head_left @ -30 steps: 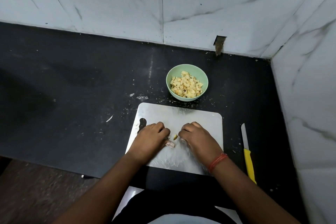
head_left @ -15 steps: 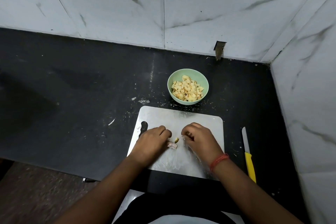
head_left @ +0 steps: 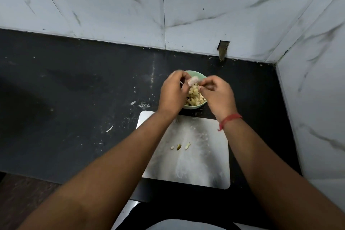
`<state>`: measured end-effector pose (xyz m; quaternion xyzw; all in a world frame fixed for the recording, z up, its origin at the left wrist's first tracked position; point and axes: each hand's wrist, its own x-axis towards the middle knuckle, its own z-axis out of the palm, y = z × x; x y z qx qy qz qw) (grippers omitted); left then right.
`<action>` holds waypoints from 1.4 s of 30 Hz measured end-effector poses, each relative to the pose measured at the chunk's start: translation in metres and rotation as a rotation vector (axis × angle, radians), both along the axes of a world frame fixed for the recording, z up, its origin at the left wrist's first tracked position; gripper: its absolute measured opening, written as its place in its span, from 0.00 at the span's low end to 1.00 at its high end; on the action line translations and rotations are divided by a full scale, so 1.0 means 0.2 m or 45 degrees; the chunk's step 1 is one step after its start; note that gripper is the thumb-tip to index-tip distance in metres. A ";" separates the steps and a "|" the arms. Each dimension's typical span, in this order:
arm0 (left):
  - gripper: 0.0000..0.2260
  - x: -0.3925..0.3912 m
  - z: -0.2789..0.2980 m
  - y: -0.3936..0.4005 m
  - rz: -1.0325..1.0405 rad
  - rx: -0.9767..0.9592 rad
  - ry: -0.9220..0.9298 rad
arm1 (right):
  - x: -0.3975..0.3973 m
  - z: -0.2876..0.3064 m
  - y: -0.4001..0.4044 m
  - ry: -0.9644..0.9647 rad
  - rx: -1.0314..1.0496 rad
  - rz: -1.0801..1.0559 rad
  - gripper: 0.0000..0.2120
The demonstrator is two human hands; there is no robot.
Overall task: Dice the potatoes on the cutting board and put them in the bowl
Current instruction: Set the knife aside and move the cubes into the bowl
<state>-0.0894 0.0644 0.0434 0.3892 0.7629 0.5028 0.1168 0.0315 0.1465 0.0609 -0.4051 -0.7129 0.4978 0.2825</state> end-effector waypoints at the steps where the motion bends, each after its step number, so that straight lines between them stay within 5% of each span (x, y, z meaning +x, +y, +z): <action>1: 0.08 -0.03 -0.01 0.03 -0.053 -0.109 0.052 | -0.03 -0.01 0.04 -0.155 0.181 0.063 0.08; 4: 0.20 -0.08 -0.05 -0.03 -0.243 -0.369 0.295 | -0.05 -0.06 0.08 -0.497 0.689 0.307 0.11; 7: 0.20 -0.06 -0.11 -0.22 -0.245 -0.293 0.408 | 0.05 -0.10 0.00 -0.377 0.814 0.232 0.09; 10: 0.23 0.01 -0.21 -0.44 -0.275 -0.209 0.447 | 0.18 -0.17 -0.17 -0.308 0.799 0.329 0.09; 17: 0.15 0.09 -0.50 -0.72 -0.519 -0.398 0.714 | 0.35 -0.41 -0.39 -0.589 0.728 0.940 0.15; 23: 0.18 0.10 -0.52 -0.73 -0.552 -0.385 0.788 | 0.33 -0.44 -0.41 -0.530 0.763 0.943 0.10; 29: 0.07 0.13 -0.47 -0.68 -0.570 -0.459 0.870 | 0.36 -0.46 -0.38 -0.602 0.902 0.928 0.12; 33: 0.13 0.14 -0.46 -0.66 -0.567 -0.538 0.907 | 0.36 -0.45 -0.39 -0.619 0.981 0.909 0.08; 42: 0.07 0.16 -0.41 -0.62 -0.448 -0.388 0.625 | 0.32 -0.45 -0.35 -0.629 0.944 0.943 0.04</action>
